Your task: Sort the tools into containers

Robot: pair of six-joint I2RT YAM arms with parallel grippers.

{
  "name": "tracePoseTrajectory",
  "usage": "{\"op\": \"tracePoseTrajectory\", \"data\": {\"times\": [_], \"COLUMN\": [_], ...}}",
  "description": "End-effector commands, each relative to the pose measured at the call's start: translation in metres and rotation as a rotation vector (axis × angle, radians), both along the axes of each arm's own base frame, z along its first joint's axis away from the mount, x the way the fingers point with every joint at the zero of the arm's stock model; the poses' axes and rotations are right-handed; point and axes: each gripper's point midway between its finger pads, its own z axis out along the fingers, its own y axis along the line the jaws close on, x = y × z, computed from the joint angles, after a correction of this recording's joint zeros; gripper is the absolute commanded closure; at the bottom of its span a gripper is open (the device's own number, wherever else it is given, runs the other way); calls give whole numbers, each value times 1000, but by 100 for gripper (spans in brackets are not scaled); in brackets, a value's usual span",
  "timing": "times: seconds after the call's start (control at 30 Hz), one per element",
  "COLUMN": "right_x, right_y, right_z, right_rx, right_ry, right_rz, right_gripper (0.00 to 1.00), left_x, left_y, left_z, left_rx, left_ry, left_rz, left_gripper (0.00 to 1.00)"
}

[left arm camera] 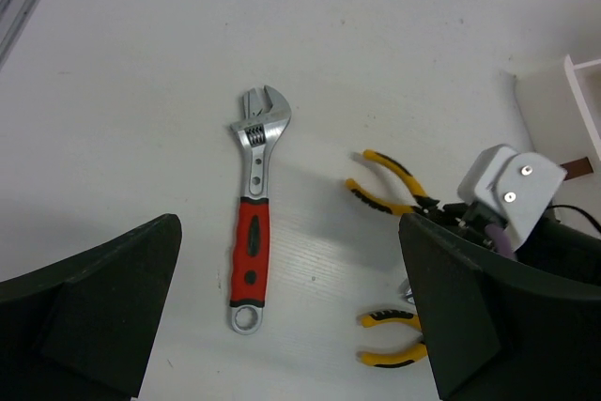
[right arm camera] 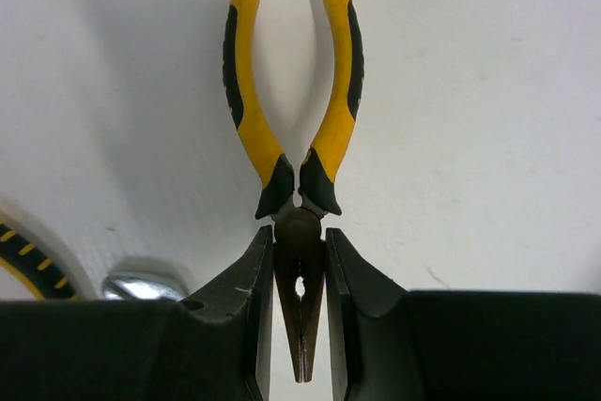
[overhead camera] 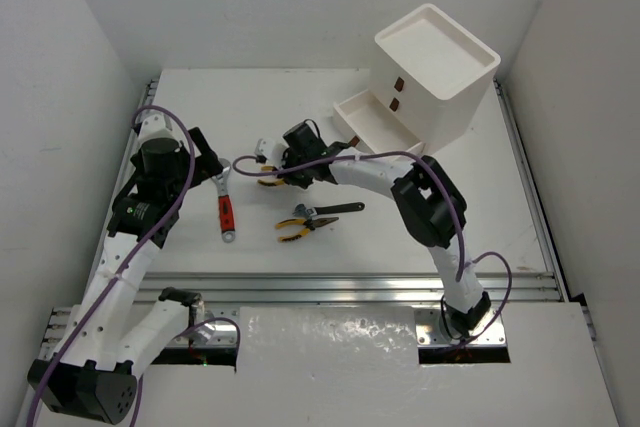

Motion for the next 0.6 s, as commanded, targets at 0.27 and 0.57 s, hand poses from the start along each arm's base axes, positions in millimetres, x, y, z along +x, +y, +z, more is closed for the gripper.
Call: {"op": "tracePoseTrajectory", "data": {"times": [0.27, 0.57], "right_x": [37, 54], "right_y": [-15, -44], "right_z": [62, 96], "right_rx": [118, 115], "right_ry": [-111, -228], "right_rz": [-120, -205], "right_gripper": [100, 100], "left_x": [5, 5], "left_y": [-1, -2], "left_z": [15, 15], "left_rx": [2, 1], "left_ry": [-63, -63], "left_rz": [-15, -18], "left_gripper": [0, 0]}}
